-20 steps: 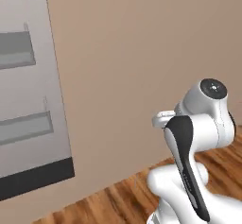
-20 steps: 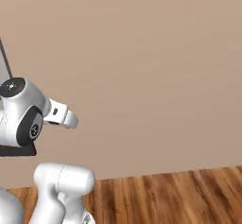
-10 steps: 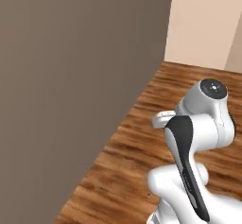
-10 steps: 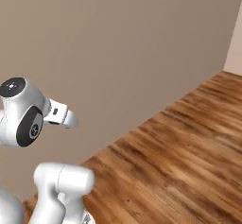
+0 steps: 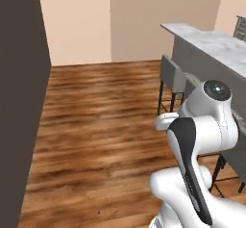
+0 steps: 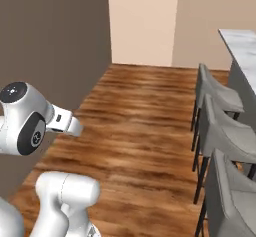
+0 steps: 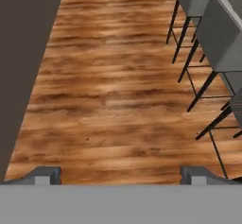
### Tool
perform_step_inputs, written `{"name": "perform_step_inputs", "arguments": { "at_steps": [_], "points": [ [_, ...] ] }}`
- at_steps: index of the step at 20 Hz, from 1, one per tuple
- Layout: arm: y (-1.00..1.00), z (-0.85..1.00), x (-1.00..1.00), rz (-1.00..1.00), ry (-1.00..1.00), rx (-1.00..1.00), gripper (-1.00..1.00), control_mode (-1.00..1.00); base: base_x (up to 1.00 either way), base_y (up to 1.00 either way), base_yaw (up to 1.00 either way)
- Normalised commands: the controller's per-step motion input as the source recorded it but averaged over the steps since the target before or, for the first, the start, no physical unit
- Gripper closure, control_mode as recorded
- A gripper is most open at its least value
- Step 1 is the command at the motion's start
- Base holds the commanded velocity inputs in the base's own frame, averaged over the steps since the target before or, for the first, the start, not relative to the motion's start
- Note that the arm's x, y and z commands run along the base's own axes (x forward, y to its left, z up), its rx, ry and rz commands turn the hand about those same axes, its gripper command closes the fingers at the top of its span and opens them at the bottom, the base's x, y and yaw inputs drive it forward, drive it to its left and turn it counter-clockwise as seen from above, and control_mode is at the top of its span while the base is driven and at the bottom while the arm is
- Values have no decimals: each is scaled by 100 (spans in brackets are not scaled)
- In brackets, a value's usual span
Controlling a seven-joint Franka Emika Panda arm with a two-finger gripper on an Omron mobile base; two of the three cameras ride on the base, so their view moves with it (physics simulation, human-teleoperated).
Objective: Move the salami and steak from the top shelf to the second highest shelf to make space. Then, place the pitcher from the counter on the cleared top shelf.
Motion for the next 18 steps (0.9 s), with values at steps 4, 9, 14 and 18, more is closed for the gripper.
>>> {"name": "perform_step_inputs", "arguments": {
  "at_steps": [4, 9, 14, 18],
  "points": [
    [0, 0, 0, 0, 0, 0, -100, 100, 23, 16, -82],
    [0, 0, 0, 0, 0, 0, -100, 100, 48, 34, -74],
    [0, 0, 0, 0, 0, 0, -100, 100, 79, 58, -64],
    [0, 0, 0, 0, 0, 0, -100, 100, 93, 66, -59]
  ]
}}
